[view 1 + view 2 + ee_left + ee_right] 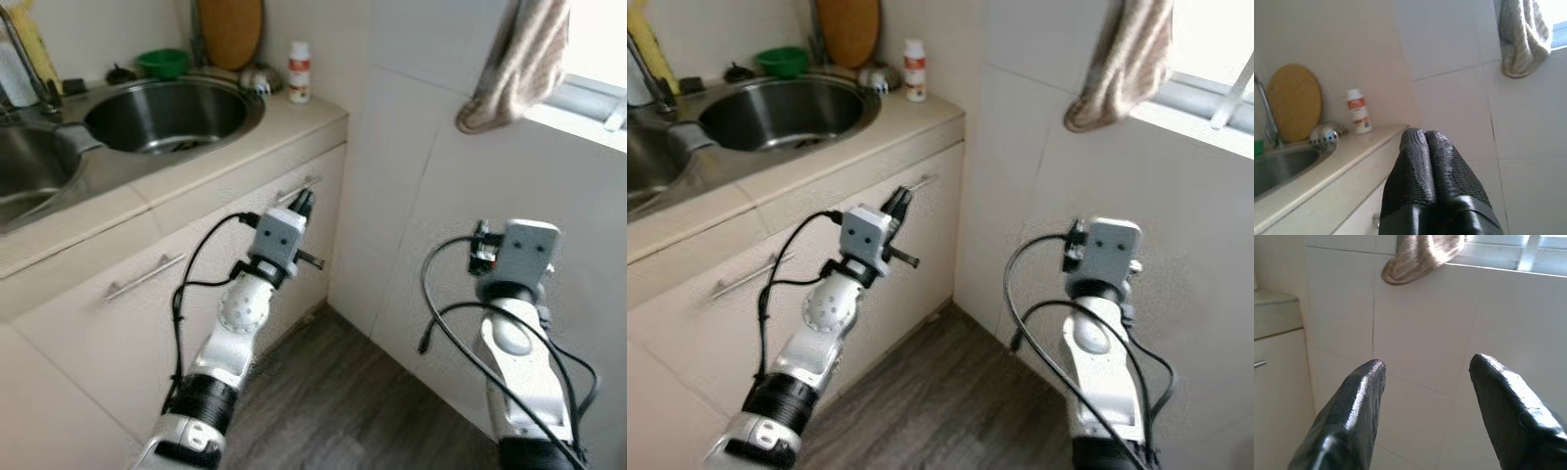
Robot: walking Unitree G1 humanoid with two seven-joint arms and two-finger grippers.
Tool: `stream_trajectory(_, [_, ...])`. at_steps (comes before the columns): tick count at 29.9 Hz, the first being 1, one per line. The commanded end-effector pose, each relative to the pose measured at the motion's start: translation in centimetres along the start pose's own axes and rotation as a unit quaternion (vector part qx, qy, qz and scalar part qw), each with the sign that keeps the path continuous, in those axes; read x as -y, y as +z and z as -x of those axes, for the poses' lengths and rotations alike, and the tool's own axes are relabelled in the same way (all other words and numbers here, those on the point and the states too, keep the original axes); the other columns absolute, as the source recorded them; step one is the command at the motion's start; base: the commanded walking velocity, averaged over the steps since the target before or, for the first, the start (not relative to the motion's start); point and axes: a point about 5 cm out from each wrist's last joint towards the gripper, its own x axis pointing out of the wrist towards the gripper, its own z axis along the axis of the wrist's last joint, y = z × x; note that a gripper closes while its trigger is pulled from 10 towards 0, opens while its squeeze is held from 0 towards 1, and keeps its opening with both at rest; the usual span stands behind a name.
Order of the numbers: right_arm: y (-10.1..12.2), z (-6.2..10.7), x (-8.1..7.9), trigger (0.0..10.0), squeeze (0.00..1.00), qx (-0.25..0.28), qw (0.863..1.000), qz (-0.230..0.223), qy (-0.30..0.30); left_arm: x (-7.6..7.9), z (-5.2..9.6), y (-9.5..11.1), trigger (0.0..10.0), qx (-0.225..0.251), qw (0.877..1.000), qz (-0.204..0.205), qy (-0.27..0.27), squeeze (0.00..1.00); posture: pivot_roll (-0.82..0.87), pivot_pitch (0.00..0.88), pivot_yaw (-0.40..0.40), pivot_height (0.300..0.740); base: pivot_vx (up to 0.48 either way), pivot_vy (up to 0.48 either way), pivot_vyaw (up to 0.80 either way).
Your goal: Kitchen organization
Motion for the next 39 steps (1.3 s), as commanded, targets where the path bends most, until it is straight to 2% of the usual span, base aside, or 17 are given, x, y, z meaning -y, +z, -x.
stream_trajectory(1, [0.23,-0.17,0.80,10.0,0.00,0.008,1.000,0.009,-0.014,0.72,-0.37,0.34,10.0,0.008,1.000,0.001,-0.010,0.00,0.09,0.000,-0.038,0.740,0.000,0.379,0.00])
stream_trajectory(4, [0.18,-0.15,0.79,10.0,0.00,0.007,1.000,0.009,-0.013,0.81,-0.28,0.39,10.0,0.012,1.000,0.000,-0.011,0.00,0.09,0.000,-0.038,0.740,0.000,0.252,0.00])
stream_trajectory(16, [0.15,-0.17,0.84,10.0,0.00,0.007,1.000,0.012,-0.014,0.90,-0.22,0.49,10.0,0.016,1.000,-0.006,-0.014,0.00,0.09,0.000,-0.039,0.740,0.000,0.172,-0.80])
stream_trajectory(20, [0.14,-0.18,0.84,10.0,0.00,0.006,1.000,0.013,-0.015,0.83,-0.22,0.55,10.0,0.019,1.000,-0.006,-0.014,0.00,0.09,0.000,-0.039,0.740,0.000,0.000,0.00])
stream_trajectory(23, [0.16,-0.22,0.82,10.0,0.00,0.006,1.000,0.013,-0.015,1.10,-0.20,0.55,10.0,0.020,0.999,-0.011,-0.026,0.00,0.08,0.000,-0.038,0.740,0.000,-0.371,0.00])
stream_trajectory(33, [0.11,-0.25,0.89,10.0,0.00,0.005,1.000,0.013,-0.018,1.11,-0.25,0.44,10.0,0.015,0.999,-0.016,-0.026,0.00,0.08,0.000,-0.037,0.740,0.000,-0.480,-0.80])
stream_trajectory(39, [0.02,-0.26,0.86,10.0,0.00,0.004,1.000,0.014,-0.017,0.88,-0.20,0.29,10.0,0.010,1.000,0.000,-0.017,0.00,0.08,0.000,-0.040,0.740,0.000,0.000,-0.27])
